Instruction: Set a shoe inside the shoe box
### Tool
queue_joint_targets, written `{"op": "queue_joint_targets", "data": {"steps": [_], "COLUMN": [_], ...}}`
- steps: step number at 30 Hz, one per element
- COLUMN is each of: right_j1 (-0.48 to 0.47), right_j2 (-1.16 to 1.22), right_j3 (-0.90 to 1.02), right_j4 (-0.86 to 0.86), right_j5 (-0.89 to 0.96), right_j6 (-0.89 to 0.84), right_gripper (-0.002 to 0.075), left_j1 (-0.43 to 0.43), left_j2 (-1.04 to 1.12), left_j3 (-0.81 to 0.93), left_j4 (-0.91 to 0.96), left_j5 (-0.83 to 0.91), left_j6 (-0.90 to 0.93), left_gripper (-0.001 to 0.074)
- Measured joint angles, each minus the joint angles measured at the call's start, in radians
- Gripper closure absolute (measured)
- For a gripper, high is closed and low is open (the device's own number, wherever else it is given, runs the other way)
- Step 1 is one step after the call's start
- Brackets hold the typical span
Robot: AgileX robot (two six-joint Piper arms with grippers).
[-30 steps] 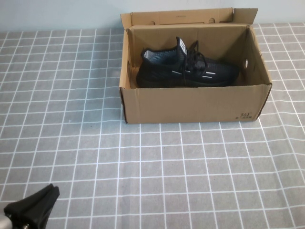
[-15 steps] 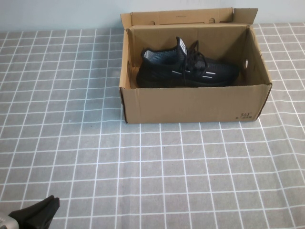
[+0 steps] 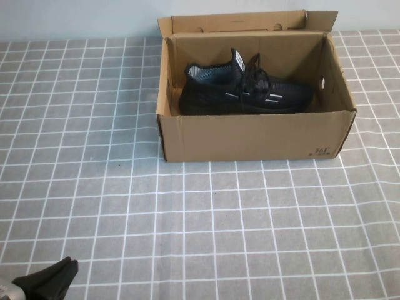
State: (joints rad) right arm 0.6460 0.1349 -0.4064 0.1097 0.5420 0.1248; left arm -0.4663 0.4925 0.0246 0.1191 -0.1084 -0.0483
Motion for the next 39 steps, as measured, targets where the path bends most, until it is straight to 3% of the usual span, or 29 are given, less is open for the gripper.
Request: {"op": "queue_joint_targets", "data": {"steps": [8, 12, 30, 39], "right_j1": [-0.358, -0.45, -0.472, -0.472], "right_j2": [-0.014, -0.084, -0.142, -0.142], "right_j3": [0.309, 0.408, 0.432, 0.432], "right_j4": [-0.044, -0.044, -0.071, 0.034], "right_j5": [-0.427, -0.485, -0.426, -0.261], "right_j6": [-0.002, -0.014, -0.082, -0.275], "right_gripper": [0.0742, 0.0742, 0.0742, 0.0742], "left_j1": [0.0, 0.0, 0.0, 0.0], "left_j2": [0.0, 0.0, 0.0, 0.0], "left_j3": [0.0, 0.0, 0.0, 0.0], "left_j4": [0.0, 0.0, 0.0, 0.0], "left_j5": [0.003, 0.003, 0.017, 0.017], "left_j6": [0.0, 0.0, 0.0, 0.0], "left_gripper": [0.0736, 0.0736, 0.0736, 0.0736]}}
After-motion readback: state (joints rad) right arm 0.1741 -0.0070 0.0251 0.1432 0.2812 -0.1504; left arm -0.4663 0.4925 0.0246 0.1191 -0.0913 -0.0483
